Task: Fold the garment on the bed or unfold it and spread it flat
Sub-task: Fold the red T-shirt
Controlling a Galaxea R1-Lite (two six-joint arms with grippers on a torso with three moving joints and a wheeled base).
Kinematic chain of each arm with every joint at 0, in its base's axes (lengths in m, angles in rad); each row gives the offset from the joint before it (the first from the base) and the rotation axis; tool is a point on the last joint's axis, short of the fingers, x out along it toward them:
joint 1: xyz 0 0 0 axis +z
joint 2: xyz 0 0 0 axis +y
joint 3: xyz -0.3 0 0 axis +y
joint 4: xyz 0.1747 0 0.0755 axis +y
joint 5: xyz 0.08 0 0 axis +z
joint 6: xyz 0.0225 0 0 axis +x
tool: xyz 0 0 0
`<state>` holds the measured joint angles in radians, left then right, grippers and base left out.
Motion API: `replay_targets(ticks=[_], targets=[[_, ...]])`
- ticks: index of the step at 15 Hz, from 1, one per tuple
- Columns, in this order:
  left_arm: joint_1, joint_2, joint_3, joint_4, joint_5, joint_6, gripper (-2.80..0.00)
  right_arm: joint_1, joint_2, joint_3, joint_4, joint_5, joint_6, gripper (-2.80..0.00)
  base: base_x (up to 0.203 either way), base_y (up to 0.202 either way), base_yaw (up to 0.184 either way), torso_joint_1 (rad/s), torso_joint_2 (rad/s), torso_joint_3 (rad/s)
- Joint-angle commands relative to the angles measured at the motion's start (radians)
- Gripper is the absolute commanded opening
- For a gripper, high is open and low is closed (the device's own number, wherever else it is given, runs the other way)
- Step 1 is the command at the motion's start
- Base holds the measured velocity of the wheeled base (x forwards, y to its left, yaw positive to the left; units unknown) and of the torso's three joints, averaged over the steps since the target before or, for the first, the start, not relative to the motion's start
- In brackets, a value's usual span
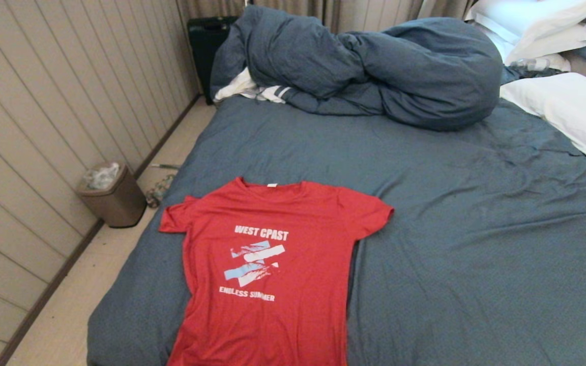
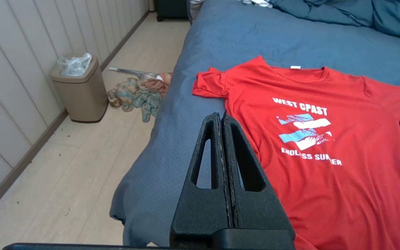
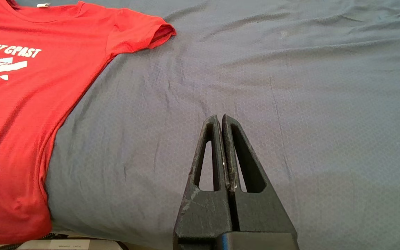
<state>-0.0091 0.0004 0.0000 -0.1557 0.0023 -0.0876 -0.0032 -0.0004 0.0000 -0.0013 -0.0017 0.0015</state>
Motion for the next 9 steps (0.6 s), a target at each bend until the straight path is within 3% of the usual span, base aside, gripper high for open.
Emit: replay_targets(ticks=[1,9], targets=[[0.000,0.003,0.040,-0.001,0.001,-0.001,-2.80,0.000,0.002,0.002,0.000,0.000,0.000,-2.80,0.000,0.000,0.000,0.000,0.00,0.000],[0.000,0.003,0.040,-0.001,0.001,0.000,-2.80,0.000,0.000,0.002,0.000,0.002,0.000,-2.80,0.000,0.000,0.000,0.000,0.00,0.000]])
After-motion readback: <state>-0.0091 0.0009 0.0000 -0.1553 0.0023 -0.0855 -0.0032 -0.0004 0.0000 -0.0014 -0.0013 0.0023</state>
